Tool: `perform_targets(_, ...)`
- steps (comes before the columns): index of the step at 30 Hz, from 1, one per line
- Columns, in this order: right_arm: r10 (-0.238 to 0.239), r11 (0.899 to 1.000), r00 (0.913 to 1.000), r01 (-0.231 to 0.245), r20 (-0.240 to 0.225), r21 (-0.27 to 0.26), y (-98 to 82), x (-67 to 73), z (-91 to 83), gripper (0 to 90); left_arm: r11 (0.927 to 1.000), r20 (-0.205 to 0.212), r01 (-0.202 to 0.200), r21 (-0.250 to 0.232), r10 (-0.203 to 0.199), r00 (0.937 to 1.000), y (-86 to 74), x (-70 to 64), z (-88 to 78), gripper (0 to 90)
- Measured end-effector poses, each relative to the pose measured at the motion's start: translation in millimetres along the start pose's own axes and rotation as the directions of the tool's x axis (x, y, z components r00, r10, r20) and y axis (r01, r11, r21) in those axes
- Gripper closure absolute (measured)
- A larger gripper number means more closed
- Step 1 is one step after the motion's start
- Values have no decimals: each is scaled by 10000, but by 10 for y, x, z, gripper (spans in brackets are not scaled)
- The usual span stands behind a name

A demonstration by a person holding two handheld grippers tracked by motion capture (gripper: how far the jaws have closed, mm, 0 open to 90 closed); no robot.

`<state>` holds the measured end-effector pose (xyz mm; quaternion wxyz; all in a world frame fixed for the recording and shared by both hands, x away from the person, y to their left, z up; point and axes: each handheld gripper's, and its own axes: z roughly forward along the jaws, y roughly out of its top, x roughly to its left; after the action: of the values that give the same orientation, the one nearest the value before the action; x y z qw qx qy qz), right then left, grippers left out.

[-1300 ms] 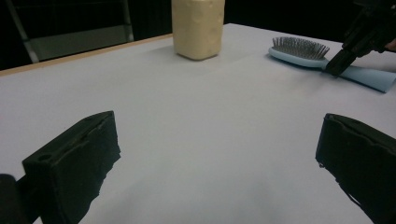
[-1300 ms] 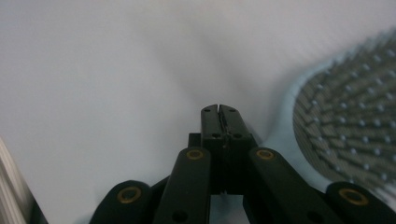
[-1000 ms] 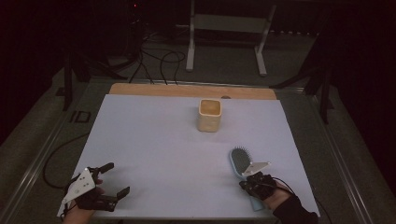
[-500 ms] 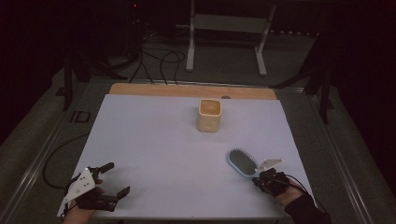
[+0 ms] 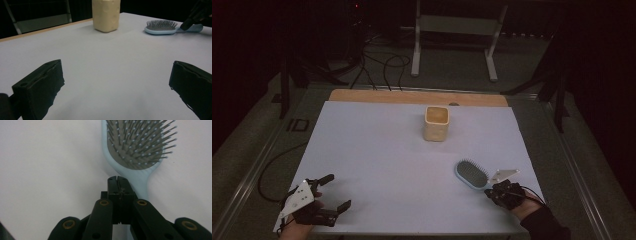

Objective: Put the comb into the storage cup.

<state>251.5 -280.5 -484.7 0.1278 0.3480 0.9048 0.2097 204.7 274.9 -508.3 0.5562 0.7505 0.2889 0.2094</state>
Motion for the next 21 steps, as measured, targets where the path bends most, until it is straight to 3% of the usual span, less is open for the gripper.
perform_targets(13,-682,9976,9977,683,-36,138,71,-71,-169,900,10000,-25,25,-66,-25,10000,4,0,-7,0)
perform_targets(21,-948,9946,9955,945,39,432,146,-235,-253,863,10000,-19,22,-75,-22,10000,6,-2,-8,0)
